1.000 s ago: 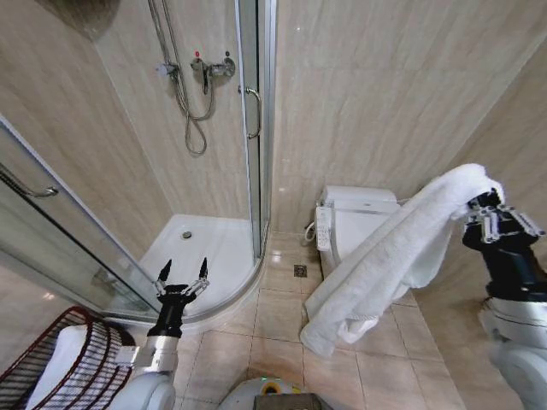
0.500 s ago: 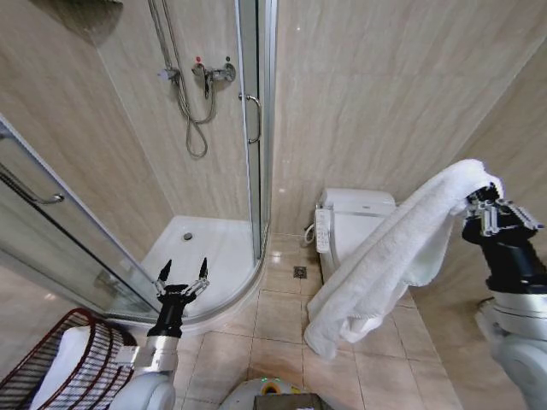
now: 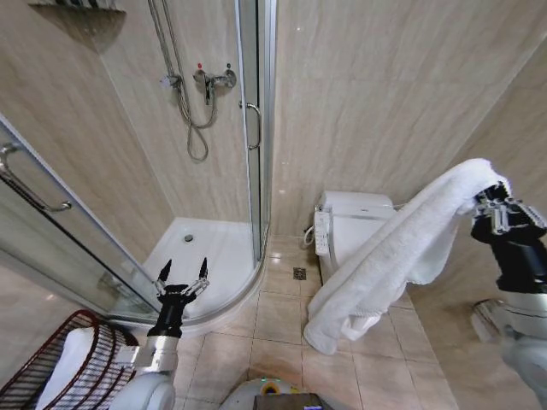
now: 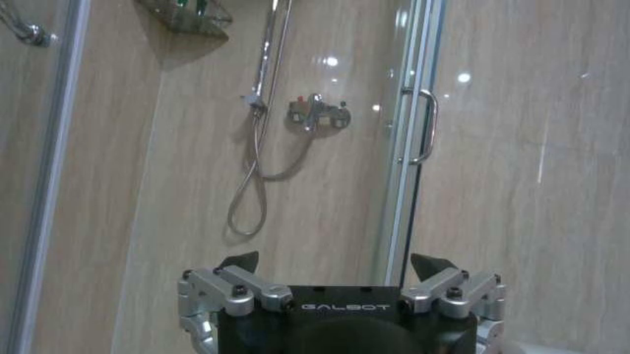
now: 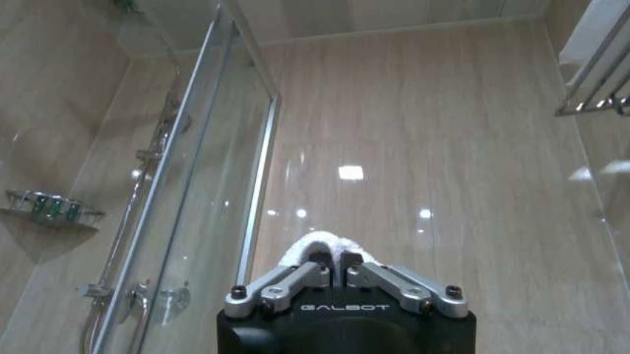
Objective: Discard the used towel into the hamper.
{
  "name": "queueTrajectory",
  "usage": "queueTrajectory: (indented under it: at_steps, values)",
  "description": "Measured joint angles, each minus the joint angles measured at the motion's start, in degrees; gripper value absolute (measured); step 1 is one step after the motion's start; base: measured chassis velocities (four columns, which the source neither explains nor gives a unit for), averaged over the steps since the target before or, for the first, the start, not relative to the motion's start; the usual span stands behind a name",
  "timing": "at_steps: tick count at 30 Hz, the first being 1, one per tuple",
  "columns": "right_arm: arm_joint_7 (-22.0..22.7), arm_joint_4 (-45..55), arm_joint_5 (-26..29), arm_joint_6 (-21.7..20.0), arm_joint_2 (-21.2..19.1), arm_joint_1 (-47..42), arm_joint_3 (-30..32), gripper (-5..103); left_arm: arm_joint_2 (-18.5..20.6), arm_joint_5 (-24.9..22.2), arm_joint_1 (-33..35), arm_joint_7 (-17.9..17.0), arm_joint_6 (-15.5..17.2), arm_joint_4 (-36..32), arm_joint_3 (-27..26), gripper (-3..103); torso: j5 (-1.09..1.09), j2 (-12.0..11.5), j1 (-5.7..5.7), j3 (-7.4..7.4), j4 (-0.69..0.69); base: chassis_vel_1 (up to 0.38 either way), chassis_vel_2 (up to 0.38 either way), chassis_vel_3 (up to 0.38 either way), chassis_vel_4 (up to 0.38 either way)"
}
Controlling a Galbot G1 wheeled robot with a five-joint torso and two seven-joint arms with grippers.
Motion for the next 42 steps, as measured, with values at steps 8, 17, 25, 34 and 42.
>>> queueTrajectory:
  at_steps: [8,17,25,34,42]
  values:
    - [-0.4,0.0,1.1,0.1,0.1,-0.2,0.9,4,0.0,0.0,0.0,0.0,0.0,0.0,0.0,100,0.0,2.3,0.99,1.31,0.0,0.0,0.0,0.0,0.0]
    - [-0.8,0.0,1.2,-0.2,-0.2,0.3,0.7,4,0.0,0.0,0.0,0.0,0.0,0.0,0.0,100,0.0,5.3,2.36,2.9,0.0,0.0,0.0,0.0,0.0]
    - [-1.1,0.0,1.2,-0.4,-0.2,0.6,-0.4,4,0.0,0.0,0.0,0.0,0.0,0.0,0.0,100,0.0,7.5,3.38,4.09,0.0,0.0,0.0,0.0,0.0]
    - [-1.3,0.0,1.4,-0.7,-0.8,1.0,-0.5,4,0.0,0.0,0.0,0.0,0.0,0.0,0.0,100,0.0,10.3,4.73,5.61,0.0,0.0,0.0,0.0,0.0]
    - [-1.2,0.0,2.2,-1.2,-1.0,1.2,-0.5,4,0.0,0.0,0.0,0.0,0.0,0.0,0.0,100,0.0,12.7,5.82,6.85,0.0,0.0,0.0,0.0,0.0]
